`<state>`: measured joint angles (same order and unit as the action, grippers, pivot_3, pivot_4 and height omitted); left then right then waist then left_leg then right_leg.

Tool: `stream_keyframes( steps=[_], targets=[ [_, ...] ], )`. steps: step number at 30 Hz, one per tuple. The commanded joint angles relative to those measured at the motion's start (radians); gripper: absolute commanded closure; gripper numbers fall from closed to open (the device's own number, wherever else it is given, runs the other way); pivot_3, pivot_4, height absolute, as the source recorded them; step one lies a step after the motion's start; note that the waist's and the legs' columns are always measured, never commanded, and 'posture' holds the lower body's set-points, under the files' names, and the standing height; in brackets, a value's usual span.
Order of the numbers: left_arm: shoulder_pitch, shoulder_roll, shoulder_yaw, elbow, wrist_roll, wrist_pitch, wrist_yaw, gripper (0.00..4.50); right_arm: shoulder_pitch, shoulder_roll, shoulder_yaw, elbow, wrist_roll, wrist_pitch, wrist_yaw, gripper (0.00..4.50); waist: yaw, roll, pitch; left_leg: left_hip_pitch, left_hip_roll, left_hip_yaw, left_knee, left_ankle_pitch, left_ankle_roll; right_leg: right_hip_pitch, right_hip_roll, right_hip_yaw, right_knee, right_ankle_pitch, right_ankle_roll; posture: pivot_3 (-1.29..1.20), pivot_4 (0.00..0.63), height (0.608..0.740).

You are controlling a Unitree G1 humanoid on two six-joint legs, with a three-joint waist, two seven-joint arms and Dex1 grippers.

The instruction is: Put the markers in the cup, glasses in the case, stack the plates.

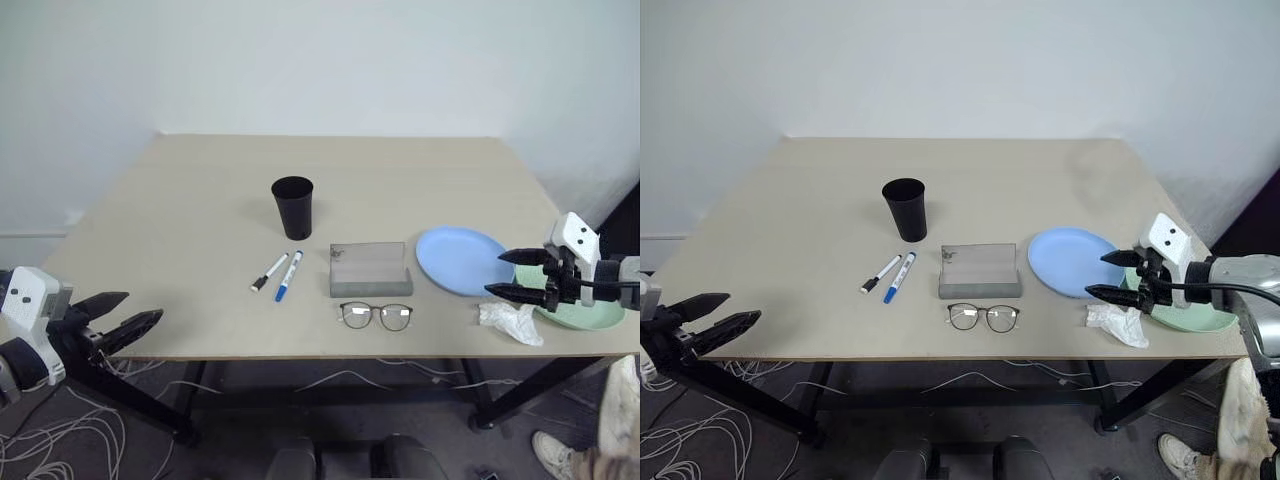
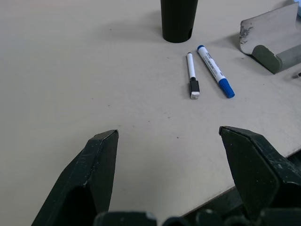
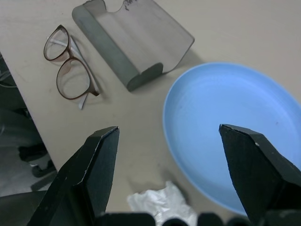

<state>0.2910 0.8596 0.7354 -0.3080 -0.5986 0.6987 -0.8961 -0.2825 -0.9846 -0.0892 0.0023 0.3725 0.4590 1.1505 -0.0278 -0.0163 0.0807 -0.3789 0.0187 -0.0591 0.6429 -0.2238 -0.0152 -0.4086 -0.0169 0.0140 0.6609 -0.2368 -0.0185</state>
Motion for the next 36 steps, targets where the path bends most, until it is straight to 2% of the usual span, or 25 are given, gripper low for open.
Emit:
stream_keyframes(
  steps=[1, 8, 17, 30, 36],
  targets=[
    [-0.023, 0.026, 0.024, -0.034, -0.029, 0.017, 0.004, 0.89, -0.002, 0.002, -0.046, -0.043, 0.028, 0.008, -0.007, 0.80, 0.000, 0.000, 0.000, 0.000, 0.000, 0.000, 0.000, 0.000, 0.000, 0.000, 0.000, 0.000, 0.000, 0.000, 0.000, 0.00, 0.000, 0.740],
    [-0.027, 0.041, 0.027, -0.009, -0.023, 0.020, -0.016, 0.89, -0.021, -0.002, -0.038, -0.023, 0.017, 0.022, -0.013, 0.80, 0.000, 0.000, 0.000, 0.001, 0.000, 0.001, 0.000, 0.000, 0.000, 0.000, 0.000, 0.001, 0.000, 0.000, 0.000, 0.00, 0.000, 0.740],
    [-0.065, 0.022, -0.030, -0.020, -0.022, 0.005, -0.001, 0.89, -0.055, -0.034, -0.048, 0.092, -0.035, -0.014, -0.025, 0.80, 0.000, 0.000, 0.000, 0.001, 0.000, 0.001, 0.000, 0.000, 0.000, 0.000, 0.000, 0.001, 0.000, 0.000, 0.000, 0.00, 0.000, 0.740],
    [-0.105, 0.015, -0.074, -0.019, -0.012, -0.035, 0.012, 0.89, -0.124, -0.051, 0.005, 0.284, -0.174, -0.065, -0.063, 0.80, -0.001, 0.000, 0.000, 0.001, 0.000, 0.004, 0.000, 0.000, 0.000, 0.001, 0.000, 0.002, 0.000, 0.001, 0.001, 0.00, 0.000, 0.740],
    [-0.134, 0.021, -0.090, -0.010, -0.010, -0.044, 0.010, 0.89, -0.175, -0.021, 0.051, 0.342, -0.235, -0.023, -0.118, 0.80, -0.001, 0.000, 0.000, 0.001, 0.000, 0.005, 0.000, 0.000, 0.001, 0.000, 0.000, 0.003, 0.000, 0.001, 0.001, 0.00, 0.000, 0.740]
  ],
)
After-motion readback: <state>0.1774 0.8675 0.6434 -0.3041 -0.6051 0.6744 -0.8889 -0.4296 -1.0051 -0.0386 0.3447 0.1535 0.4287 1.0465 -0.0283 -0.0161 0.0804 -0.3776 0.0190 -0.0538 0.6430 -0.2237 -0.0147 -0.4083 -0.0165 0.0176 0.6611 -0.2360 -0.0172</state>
